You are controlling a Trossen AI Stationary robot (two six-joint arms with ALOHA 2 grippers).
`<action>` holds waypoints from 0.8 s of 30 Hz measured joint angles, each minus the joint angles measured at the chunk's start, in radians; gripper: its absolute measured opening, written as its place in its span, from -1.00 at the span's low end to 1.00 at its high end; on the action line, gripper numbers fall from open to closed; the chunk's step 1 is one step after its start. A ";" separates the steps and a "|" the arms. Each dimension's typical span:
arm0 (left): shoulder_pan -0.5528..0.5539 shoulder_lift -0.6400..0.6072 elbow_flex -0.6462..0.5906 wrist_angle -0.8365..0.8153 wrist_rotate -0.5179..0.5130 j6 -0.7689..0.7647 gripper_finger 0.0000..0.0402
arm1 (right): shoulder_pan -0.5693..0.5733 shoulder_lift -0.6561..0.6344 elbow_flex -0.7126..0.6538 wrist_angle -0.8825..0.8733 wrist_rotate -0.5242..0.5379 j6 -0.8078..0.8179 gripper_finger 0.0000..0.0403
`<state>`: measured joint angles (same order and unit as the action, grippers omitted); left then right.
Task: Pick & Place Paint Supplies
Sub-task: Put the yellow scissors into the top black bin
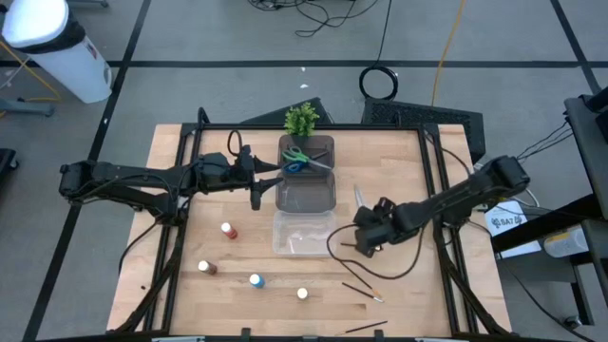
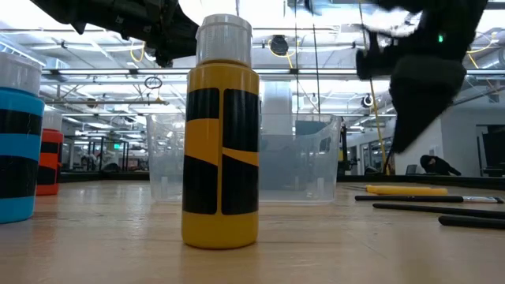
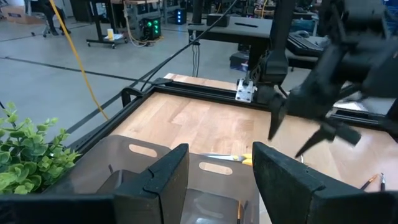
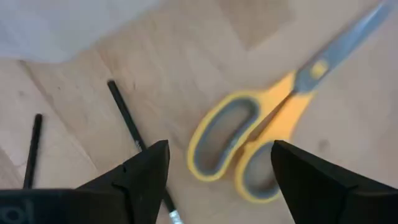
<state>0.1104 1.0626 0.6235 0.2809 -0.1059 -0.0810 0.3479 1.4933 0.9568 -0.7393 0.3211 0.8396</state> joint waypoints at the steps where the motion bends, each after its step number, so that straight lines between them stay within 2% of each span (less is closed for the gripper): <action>1: 0.000 0.000 0.000 0.000 0.000 0.000 -0.06 | -0.009 0.015 -0.011 0.013 -0.033 0.027 0.33; 3: 0.000 0.000 0.000 0.000 0.000 0.000 -0.06 | -0.022 0.034 -0.030 0.022 -0.068 0.065 0.31; 12: 0.000 0.000 0.000 0.001 0.000 0.004 -0.06 | -0.098 0.041 -0.123 0.082 -0.070 0.128 0.22; 17: 0.000 0.000 0.000 0.006 0.000 0.007 -0.06 | -0.119 0.036 -0.211 0.249 -0.141 0.124 0.14; 24: 0.000 0.000 0.000 0.006 -0.001 0.002 -0.06 | -0.120 0.038 -0.305 0.262 -0.108 0.130 -0.01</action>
<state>0.1108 1.0626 0.6235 0.2871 -0.1066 -0.0788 0.2278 1.5311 0.6520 -0.4774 0.2133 0.9697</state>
